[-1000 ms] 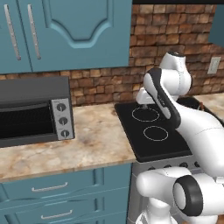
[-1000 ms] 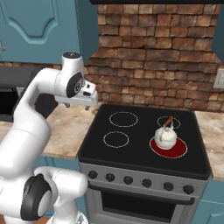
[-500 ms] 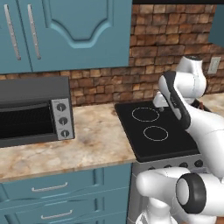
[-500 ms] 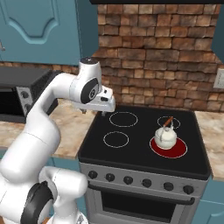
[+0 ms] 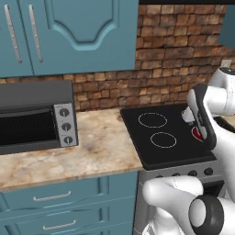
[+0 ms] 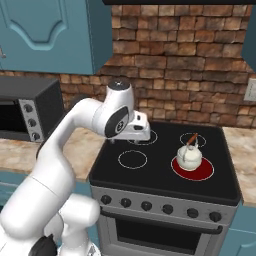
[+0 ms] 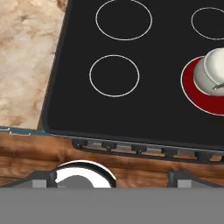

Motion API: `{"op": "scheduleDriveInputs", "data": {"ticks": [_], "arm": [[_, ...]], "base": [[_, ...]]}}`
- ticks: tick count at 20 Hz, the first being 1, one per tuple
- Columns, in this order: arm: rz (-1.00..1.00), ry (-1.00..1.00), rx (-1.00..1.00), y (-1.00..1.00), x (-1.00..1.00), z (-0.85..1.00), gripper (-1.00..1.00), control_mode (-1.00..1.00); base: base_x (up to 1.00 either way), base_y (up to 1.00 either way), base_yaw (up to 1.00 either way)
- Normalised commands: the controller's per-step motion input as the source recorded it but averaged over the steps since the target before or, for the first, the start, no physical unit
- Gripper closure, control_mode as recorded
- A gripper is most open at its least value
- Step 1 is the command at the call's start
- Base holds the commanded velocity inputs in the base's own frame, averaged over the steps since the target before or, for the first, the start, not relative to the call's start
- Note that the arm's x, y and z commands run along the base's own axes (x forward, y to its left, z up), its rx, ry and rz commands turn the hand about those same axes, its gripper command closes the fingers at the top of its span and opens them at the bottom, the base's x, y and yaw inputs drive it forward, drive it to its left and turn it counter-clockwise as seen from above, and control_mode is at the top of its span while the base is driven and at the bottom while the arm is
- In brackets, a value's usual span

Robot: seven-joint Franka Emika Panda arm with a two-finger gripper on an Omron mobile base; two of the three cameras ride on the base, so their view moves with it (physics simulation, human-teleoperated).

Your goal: The kettle is done boiling. Turn off the stove, then wait for 300 timesteps before moving the kettle to the dining table.

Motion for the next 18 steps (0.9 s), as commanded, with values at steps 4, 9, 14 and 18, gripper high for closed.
{"op": "scheduleDriveInputs", "data": {"ticks": [4, 9, 14, 18], "arm": [[0.02, -0.13, 0.0, -0.38, -0.59, -0.06, -1.0, -1.0], [0.03, -0.13, 0.0, -0.35, -0.55, -0.1, -1.0, -1.0], [0.03, -0.15, 0.0, -0.31, -0.51, -0.1, -1.0, -1.0], [0.03, -0.16, -0.01, -0.25, -0.48, -0.1, -1.0, -1.0]], "base": [[0.0, 0.0, 0.0], [0.0, 0.0, 0.0], [0.0, 0.0, 0.0], [0.0, 0.0, 0.0]]}}
